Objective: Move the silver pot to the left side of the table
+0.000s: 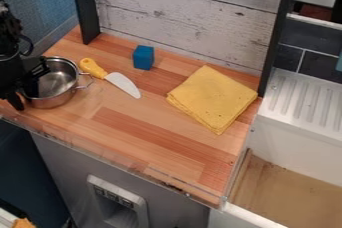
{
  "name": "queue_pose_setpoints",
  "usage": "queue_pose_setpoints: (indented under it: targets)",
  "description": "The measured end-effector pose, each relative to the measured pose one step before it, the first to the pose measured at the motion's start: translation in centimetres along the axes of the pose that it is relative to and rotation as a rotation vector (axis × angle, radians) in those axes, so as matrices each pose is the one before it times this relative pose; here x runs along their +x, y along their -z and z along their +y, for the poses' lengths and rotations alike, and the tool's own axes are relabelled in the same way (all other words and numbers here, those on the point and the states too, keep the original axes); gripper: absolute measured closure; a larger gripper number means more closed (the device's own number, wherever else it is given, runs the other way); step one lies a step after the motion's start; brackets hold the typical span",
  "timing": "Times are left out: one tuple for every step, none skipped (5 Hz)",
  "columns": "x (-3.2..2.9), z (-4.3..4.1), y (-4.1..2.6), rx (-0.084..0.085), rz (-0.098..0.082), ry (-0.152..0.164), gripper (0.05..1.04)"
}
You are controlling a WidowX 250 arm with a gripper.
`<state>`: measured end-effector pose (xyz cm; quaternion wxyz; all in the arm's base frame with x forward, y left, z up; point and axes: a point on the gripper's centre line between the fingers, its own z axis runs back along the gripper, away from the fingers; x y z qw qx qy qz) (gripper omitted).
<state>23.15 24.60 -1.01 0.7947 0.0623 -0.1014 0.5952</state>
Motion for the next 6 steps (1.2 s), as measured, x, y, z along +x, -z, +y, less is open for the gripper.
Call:
queue_pose_setpoints:
  targets:
    - [-0.010, -0.104, -0.020, -0.0057, 0.0025, 0.0016, 0.222]
    - [-0.133, -0.176, -0.060, -0.0084, 0.0141, -0.0006, 0.075]
    - [-0.005, -0.076, -0.952, -0.0150, 0.0096, -0.0156, 0.078]
    - [0.649, -0.470, -1.925, -0.0770, -0.0092, -0.0231, 0.083]
    - [0.497, -1.419, -2.343, -0.1024, -0.0226, 0.0089, 0.083]
    - [0.158, 0.051, -0.246, -0.0028, -0.0060, -0.0018, 0.083]
